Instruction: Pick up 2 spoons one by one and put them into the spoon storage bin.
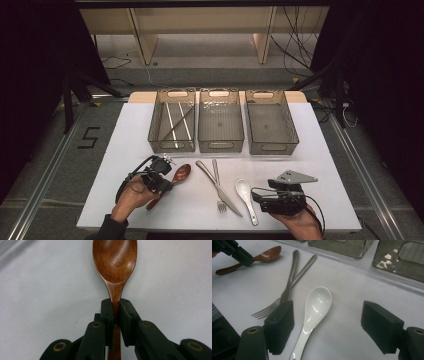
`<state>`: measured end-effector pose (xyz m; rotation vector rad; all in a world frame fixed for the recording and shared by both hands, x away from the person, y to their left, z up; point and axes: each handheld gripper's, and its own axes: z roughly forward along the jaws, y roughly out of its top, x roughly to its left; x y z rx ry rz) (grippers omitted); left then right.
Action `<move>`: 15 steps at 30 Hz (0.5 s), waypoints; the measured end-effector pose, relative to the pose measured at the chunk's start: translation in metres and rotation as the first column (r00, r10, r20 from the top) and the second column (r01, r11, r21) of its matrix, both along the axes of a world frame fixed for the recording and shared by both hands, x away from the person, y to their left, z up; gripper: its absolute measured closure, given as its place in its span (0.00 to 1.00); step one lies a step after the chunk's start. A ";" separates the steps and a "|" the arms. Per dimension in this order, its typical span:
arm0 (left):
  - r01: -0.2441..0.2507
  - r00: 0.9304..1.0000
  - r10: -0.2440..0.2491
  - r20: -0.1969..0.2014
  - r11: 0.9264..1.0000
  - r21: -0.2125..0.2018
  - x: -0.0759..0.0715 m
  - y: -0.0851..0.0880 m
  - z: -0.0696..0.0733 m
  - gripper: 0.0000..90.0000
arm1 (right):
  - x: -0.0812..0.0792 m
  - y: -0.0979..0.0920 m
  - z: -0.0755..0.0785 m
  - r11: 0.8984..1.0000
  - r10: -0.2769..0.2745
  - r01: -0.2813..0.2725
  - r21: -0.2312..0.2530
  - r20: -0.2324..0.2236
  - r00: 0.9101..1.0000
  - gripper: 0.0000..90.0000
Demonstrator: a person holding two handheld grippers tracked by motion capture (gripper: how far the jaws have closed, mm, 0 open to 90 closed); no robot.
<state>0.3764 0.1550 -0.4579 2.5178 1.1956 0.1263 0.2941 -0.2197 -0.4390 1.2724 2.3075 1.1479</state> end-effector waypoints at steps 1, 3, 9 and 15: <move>-0.002 1.000 0.002 0.004 1.000 -0.006 0.000 0.001 0.001 0.90 | 0.000 0.000 0.000 1.000 0.000 0.000 0.000 0.000 1.000 0.31; -0.002 1.000 0.002 0.008 1.000 -0.014 0.000 0.002 0.004 0.90 | 0.000 0.000 0.000 1.000 0.000 0.000 0.001 -0.001 1.000 0.31; 0.011 1.000 -0.010 0.020 0.998 -0.056 0.000 0.003 0.013 0.90 | 0.000 0.000 0.000 1.000 -0.001 0.001 0.002 0.000 1.000 0.31; 0.024 0.998 -0.018 0.056 0.993 -0.113 0.001 0.001 0.025 0.90 | 0.000 0.000 0.000 1.000 -0.002 0.002 0.003 0.002 1.000 0.31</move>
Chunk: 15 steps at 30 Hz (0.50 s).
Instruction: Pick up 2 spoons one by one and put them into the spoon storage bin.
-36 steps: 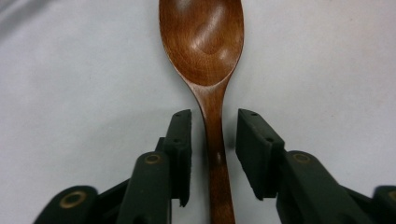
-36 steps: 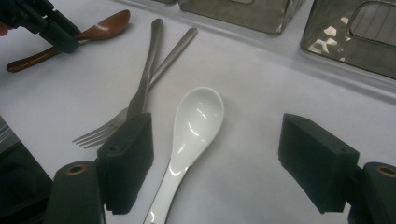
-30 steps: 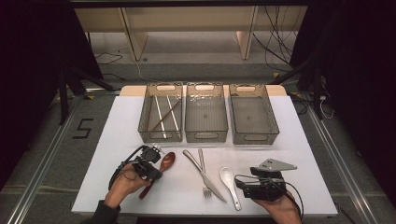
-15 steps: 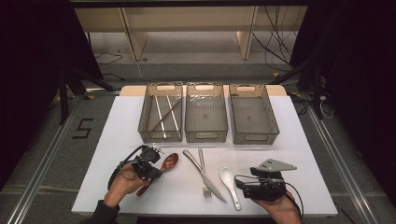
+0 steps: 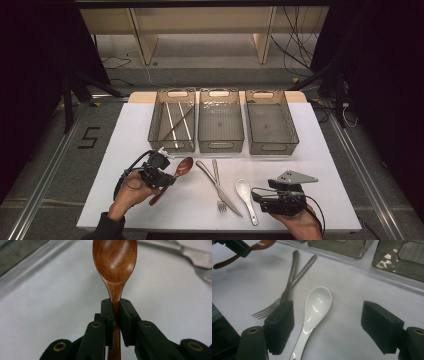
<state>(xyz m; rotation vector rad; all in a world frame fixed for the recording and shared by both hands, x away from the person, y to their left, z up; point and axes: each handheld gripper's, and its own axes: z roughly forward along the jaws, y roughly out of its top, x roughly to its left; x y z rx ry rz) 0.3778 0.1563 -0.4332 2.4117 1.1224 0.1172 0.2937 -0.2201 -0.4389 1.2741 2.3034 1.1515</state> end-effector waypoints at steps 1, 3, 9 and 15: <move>-0.001 1.000 0.001 0.002 1.000 -0.010 0.000 -0.001 0.002 0.90 | 0.000 0.000 0.000 1.000 -0.001 0.001 0.003 -0.003 1.000 0.30; -0.002 1.000 0.003 0.019 0.999 -0.035 0.002 -0.002 0.007 0.90 | 0.000 0.000 0.000 1.000 -0.002 0.002 0.001 -0.002 1.000 0.31; 0.003 0.998 0.002 0.056 0.997 -0.082 0.007 -0.006 0.019 0.90 | 0.000 0.000 0.000 1.000 -0.005 0.005 0.003 -0.004 1.000 0.30; -0.005 0.997 0.014 0.079 0.994 -0.111 0.015 -0.009 0.026 0.90 | 0.000 0.000 0.000 1.000 -0.005 0.005 0.005 -0.003 1.000 0.31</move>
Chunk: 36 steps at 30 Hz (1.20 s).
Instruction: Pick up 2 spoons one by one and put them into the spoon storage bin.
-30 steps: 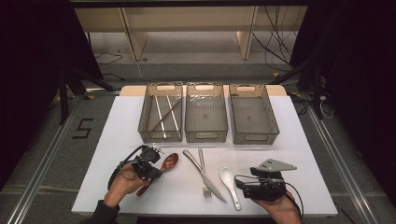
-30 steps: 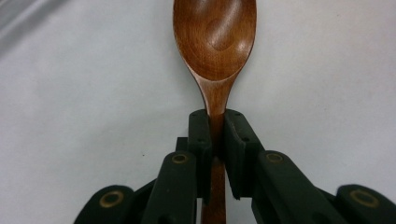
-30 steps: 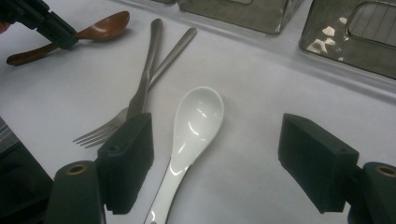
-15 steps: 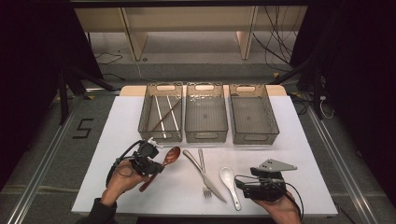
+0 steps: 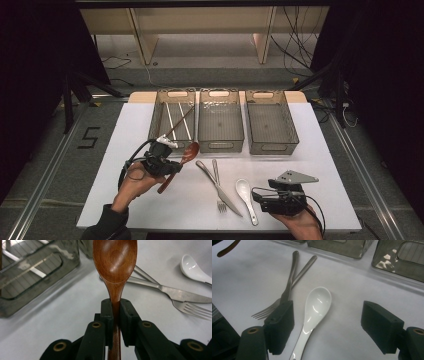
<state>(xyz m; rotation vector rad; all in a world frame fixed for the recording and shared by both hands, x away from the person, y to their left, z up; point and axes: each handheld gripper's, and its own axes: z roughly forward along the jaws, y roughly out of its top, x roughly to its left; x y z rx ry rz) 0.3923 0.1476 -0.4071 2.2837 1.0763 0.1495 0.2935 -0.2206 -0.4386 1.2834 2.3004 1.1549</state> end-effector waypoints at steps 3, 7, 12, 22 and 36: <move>0.003 1.000 -0.003 0.009 1.000 -0.013 0.004 -0.002 0.004 0.90 | 0.000 0.000 0.000 1.000 0.000 0.000 0.000 0.000 1.000 0.31; -0.009 1.000 0.010 0.027 0.999 -0.040 0.011 -0.005 0.009 0.90 | 0.000 0.000 0.000 1.000 -0.001 0.001 0.001 -0.001 1.000 0.30; -0.014 0.998 0.019 0.056 0.997 -0.076 0.020 -0.009 0.018 0.90 | 0.000 0.000 0.000 1.000 0.001 -0.001 0.002 0.000 1.000 0.31; -0.022 0.995 0.035 0.097 0.991 -0.132 0.047 -0.023 0.038 0.90 | 0.001 0.000 -0.001 1.000 0.000 0.000 0.003 -0.006 1.000 0.31; -0.022 0.991 0.041 0.124 0.988 -0.152 0.080 -0.048 0.054 0.90 | 0.001 -0.002 -0.001 1.000 0.000 0.000 0.007 -0.007 1.000 0.31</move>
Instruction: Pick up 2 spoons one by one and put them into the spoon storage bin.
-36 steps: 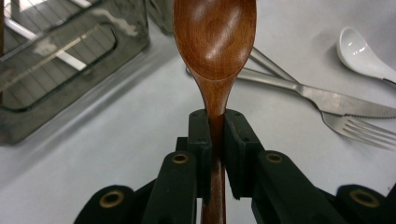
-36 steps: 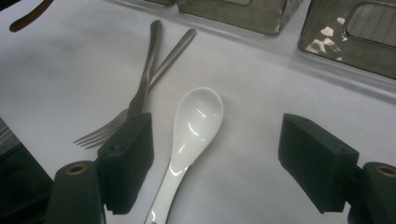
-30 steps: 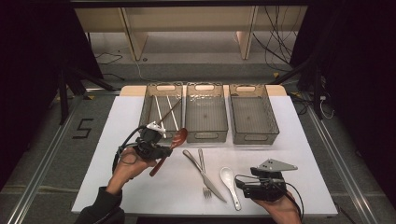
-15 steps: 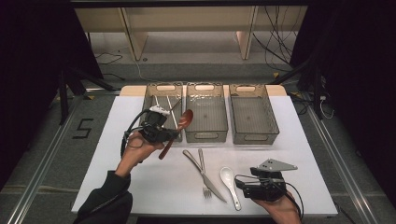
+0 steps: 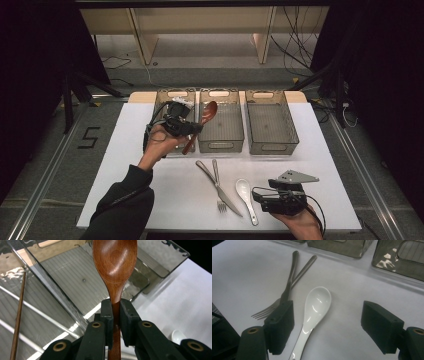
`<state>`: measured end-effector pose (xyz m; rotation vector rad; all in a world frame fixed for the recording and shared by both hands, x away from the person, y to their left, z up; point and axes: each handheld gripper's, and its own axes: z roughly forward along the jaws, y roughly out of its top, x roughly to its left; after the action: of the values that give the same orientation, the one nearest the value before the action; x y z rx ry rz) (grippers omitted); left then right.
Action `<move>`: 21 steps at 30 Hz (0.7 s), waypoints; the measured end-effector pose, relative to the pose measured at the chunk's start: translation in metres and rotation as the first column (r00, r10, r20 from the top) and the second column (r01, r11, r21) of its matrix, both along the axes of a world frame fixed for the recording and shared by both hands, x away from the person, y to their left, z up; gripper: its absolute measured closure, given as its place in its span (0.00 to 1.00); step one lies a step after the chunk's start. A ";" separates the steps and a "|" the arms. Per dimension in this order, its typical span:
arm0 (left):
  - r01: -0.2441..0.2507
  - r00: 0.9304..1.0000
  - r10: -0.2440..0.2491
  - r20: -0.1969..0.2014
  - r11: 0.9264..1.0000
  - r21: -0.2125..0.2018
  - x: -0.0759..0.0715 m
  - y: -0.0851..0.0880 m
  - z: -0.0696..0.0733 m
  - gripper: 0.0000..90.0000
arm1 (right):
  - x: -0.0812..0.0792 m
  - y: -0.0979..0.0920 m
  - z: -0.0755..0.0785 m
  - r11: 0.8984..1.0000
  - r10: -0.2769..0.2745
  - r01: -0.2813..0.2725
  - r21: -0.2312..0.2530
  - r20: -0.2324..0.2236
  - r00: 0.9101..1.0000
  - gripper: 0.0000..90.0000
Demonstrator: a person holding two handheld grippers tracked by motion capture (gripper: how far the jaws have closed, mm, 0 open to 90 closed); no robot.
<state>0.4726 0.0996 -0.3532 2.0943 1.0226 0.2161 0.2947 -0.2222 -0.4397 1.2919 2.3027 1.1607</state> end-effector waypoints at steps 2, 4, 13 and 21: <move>-0.003 1.000 0.003 -0.003 1.000 -0.008 0.005 -0.002 0.000 0.90 | 0.000 0.000 0.000 1.000 0.001 -0.001 0.000 -0.001 1.000 0.30; -0.003 1.000 0.002 -0.006 1.000 -0.023 0.010 -0.004 0.001 0.90 | 0.000 0.000 0.000 1.000 -0.001 0.001 0.001 -0.001 1.000 0.31; -0.032 0.999 0.033 0.018 0.999 -0.007 0.034 -0.017 0.001 0.90 | 0.001 0.000 -0.001 1.000 0.005 -0.005 -0.001 0.000 1.000 0.31; -0.059 0.998 0.059 0.010 0.998 -0.017 0.050 -0.023 -0.002 0.90 | 0.001 -0.001 -0.002 1.000 0.006 -0.006 0.000 -0.004 1.000 0.31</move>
<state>0.5222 0.0768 -0.3552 2.0476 1.0767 0.2472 0.2960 -0.2230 -0.4415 1.2892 2.3107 1.1607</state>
